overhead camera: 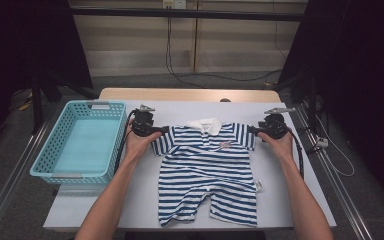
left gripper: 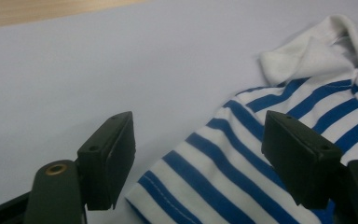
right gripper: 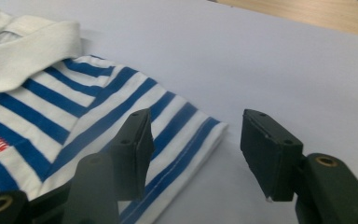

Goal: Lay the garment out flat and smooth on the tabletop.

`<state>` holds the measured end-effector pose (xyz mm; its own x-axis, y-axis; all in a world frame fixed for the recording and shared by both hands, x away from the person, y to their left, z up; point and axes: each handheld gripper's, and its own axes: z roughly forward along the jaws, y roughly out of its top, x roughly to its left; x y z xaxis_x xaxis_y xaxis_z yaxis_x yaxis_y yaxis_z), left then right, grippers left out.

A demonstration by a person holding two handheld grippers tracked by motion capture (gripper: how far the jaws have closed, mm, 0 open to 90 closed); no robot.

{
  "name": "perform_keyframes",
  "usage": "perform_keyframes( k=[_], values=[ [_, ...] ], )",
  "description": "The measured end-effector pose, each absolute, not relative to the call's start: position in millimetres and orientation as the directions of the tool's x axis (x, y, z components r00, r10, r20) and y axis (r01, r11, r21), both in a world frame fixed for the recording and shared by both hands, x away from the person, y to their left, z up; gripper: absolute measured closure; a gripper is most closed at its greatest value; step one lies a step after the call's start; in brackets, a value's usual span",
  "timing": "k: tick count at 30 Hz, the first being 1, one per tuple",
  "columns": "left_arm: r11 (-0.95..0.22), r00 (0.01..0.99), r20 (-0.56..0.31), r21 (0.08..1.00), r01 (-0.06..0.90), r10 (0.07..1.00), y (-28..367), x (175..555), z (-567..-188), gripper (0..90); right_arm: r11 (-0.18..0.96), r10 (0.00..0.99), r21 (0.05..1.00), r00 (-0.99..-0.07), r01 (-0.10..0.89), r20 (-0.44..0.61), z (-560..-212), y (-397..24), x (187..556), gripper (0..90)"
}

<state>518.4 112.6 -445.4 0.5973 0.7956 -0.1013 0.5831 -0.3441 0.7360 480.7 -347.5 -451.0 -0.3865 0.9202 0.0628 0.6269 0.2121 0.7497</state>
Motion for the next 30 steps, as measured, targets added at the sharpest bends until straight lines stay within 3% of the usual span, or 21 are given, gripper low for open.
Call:
perform_keyframes(
  k=[3, 6, 8, 15, 16, 19, 20, 24, 25, 30],
  values=[
    [-0.349, 0.596, -0.108, 0.723, 0.597, 0.796, 116, 520, -450, 31.3, 0.211, 0.924, 0.751, -0.378, 0.626, 0.055, -452, -353, 484, 46.8],
    [-0.298, 0.58, -0.175, 0.72, 0.627, 0.796, 113, 520, -453, 34.9, 0.227, 0.926, 0.726, -0.375, 0.649, 0.045, -451, -352, 486, 46.9],
    [-0.36, 0.607, -0.114, 0.714, 0.6, 0.786, 113, 519, -451, 37.0, 0.217, 0.927, 0.728, -0.371, 0.65, 0.055, -451, -351, 488, 48.1],
    [-0.318, 0.564, -0.139, 0.706, 0.633, 0.814, 115, 518, -454, 39.3, 0.242, 0.926, 0.724, -0.377, 0.646, 0.027, -452, -345, 500, 54.4],
    [-0.355, 0.586, -0.112, 0.701, 0.619, 0.802, 117, 519, -453, 39.3, 0.231, 0.928, 0.725, -0.371, 0.649, 0.036, -454, -344, 501, 57.3],
    [-0.305, 0.558, -0.149, 0.71, 0.635, 0.816, 113, 516, -454, 41.2, 0.247, 0.923, 0.706, -0.384, 0.663, 0.038, -460, -343, 503, 63.0],
    [-0.371, 0.592, -0.106, 0.687, 0.625, 0.799, 117, 518, -453, 41.7, 0.234, 0.925, 0.712, -0.377, 0.662, 0.046, -460, -344, 503, 64.8],
    [-0.301, 0.526, -0.123, 0.702, 0.646, 0.842, 118, 519, -455, 43.9, 0.22, 0.921, 0.709, -0.381, 0.67, 0.075, -460, -344, 503, 81.4],
    [-0.291, 0.509, -0.122, 0.698, 0.654, 0.852, 118, 520, -456, 40.0, 0.217, 0.92, 0.709, -0.384, 0.671, 0.081, -460, -344, 503, 85.5],
    [-0.291, 0.5, -0.112, 0.697, 0.655, 0.859, 114, 518, -455, 37.7, 0.219, 0.916, 0.71, -0.391, 0.669, 0.086, -460, -344, 503, 87.6]
  ],
)
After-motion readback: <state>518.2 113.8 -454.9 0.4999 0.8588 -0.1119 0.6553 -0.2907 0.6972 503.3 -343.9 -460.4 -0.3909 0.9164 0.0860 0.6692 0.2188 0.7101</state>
